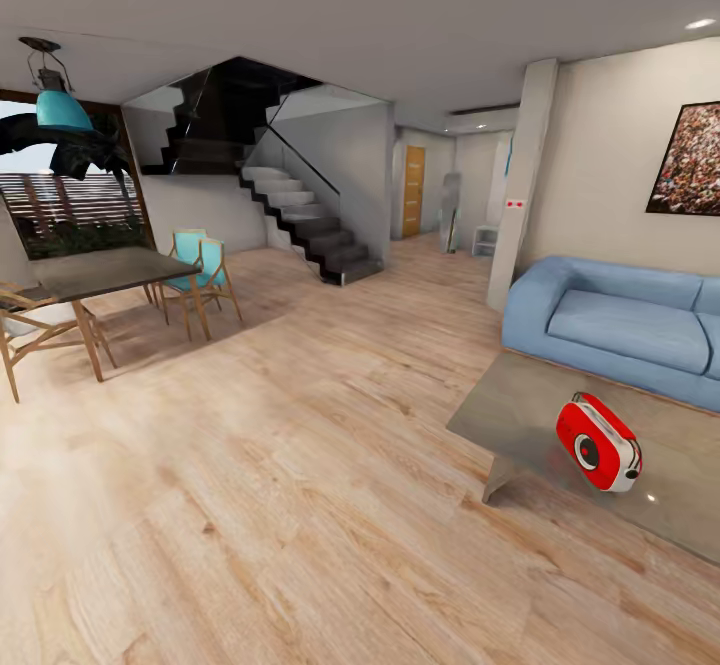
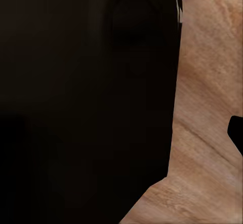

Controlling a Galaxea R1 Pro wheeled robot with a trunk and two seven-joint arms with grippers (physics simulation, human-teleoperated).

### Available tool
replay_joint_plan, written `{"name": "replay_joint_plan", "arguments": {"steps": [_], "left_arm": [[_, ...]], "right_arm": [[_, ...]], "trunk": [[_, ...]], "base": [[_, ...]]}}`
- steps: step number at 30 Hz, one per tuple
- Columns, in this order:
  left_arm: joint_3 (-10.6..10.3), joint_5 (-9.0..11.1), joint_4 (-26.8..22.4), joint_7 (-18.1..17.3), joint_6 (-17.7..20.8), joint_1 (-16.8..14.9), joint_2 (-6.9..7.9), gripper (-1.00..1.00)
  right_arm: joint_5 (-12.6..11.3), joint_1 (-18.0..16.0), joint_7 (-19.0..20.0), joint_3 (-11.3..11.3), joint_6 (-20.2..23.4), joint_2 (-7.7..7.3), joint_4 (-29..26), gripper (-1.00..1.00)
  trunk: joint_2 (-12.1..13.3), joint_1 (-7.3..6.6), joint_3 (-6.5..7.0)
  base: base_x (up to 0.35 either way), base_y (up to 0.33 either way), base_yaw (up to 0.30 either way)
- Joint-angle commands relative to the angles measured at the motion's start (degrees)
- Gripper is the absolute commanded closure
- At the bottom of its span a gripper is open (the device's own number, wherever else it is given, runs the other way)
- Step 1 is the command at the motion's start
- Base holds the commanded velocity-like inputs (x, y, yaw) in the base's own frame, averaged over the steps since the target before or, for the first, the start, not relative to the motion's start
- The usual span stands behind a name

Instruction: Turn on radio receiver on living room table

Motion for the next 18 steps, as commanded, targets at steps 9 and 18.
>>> {"name": "replay_joint_plan", "arguments": {"steps": [9, 18], "left_arm": [[-0.08, 0.08, -0.16, -0.08, -0.32, 2.93, -2.9, -1.0], [-0.06, 0.16, -0.16, -0.08, -0.36, 4.99, -4.72, -1.0]], "right_arm": [[0.0, -1.56, -0.08, 0.0, -0.24, 2.9, -0.18, -1.0], [0.02, -1.59, -0.08, -0.11, -0.29, 3.07, -0.19, -1.0]], "trunk": [[0.01, 0.01, 0.0], [0.01, 0.01, 0.0]], "base": [[0.0, 0.0, 0.0], [0.0, 0.0, 0.0]]}}
